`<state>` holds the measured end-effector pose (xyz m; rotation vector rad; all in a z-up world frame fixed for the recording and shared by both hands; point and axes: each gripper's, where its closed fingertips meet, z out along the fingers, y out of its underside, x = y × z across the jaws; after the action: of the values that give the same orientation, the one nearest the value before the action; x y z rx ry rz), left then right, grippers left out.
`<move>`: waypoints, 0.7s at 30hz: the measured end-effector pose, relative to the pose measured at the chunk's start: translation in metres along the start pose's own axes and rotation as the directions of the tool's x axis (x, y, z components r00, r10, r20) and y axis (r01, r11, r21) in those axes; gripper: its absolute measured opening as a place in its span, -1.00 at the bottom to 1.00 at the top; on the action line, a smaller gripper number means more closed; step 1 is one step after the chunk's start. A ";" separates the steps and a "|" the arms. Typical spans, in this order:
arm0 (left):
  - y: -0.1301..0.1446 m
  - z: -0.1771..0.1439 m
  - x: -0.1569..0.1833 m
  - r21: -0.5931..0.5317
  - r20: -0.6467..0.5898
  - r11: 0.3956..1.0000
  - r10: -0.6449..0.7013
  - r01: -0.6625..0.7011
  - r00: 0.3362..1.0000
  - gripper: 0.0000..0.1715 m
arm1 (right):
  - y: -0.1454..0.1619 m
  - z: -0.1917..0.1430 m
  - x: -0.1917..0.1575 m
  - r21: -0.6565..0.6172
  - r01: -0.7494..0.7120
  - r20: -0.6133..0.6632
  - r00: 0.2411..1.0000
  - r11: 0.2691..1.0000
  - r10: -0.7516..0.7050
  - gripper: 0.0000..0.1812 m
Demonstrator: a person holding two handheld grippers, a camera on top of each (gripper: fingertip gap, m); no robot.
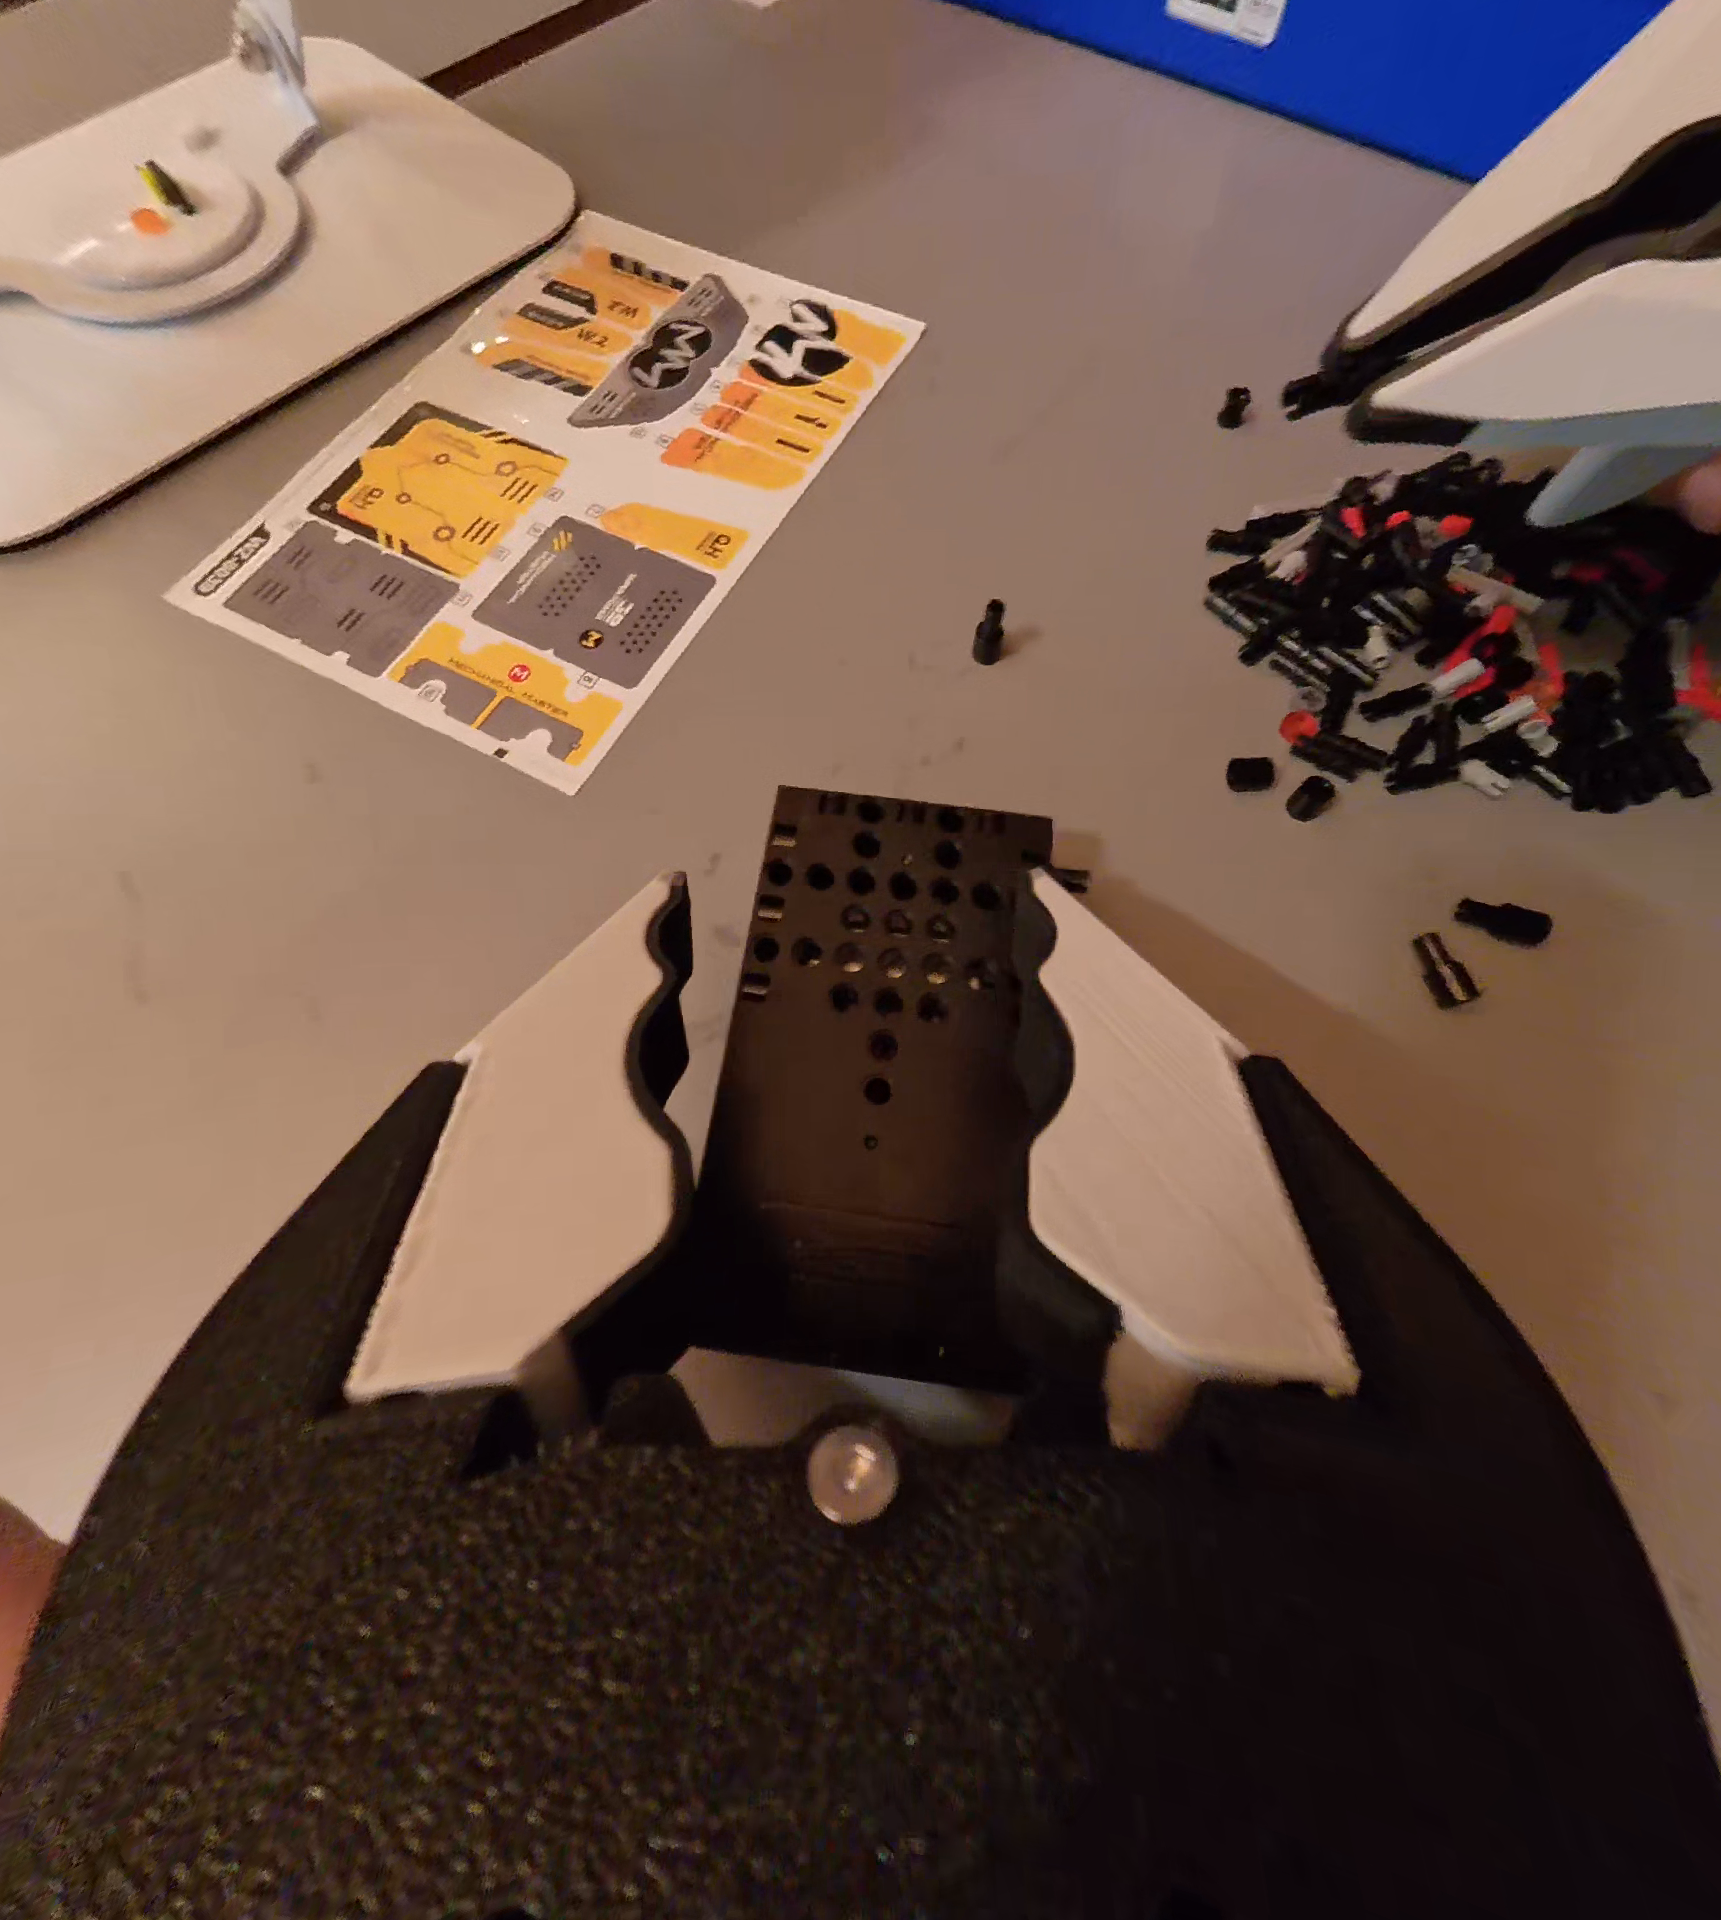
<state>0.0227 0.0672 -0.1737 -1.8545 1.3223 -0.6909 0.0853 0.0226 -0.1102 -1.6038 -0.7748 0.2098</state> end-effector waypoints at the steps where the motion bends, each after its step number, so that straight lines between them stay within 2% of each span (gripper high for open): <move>1: -0.003 -0.001 0.003 0.020 -0.019 1.000 -0.006 0.006 1.000 -0.28 | 0.000 0.000 0.000 0.000 0.001 -0.001 1.000 1.000 -0.001 -0.95; 4: -0.018 -0.010 0.016 0.104 -0.122 0.994 -0.009 0.022 0.993 -0.28 | 0.000 0.000 0.000 -0.002 0.007 -0.002 1.000 1.000 -0.007 -0.95; 6: -0.016 -0.011 0.021 0.096 -0.150 0.995 0.002 0.012 0.989 -0.28 | 0.000 0.000 0.000 -0.003 0.008 -0.001 1.000 1.000 -0.008 -0.95; 11: 0.000 -0.002 0.003 0.003 0.010 0.994 0.105 -0.105 0.994 -0.27 | 0.000 0.000 -0.001 0.001 -0.002 0.004 1.000 1.000 0.002 -0.95; 14: -0.001 -0.001 0.000 0.004 0.034 0.996 0.091 -0.092 0.995 -0.26 | 0.000 0.000 -0.001 0.001 -0.005 0.006 1.000 1.000 0.005 -0.95; 21: 0.001 -0.001 0.005 0.004 -0.043 1.000 0.018 -0.018 0.999 -0.28 | 0.001 0.000 -0.002 -0.005 -0.002 0.008 1.000 1.000 0.002 -0.95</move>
<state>0.0229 0.0622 -0.1739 -1.8322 1.3625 -0.7267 0.0840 0.0217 -0.1116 -1.6090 -0.7804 0.2159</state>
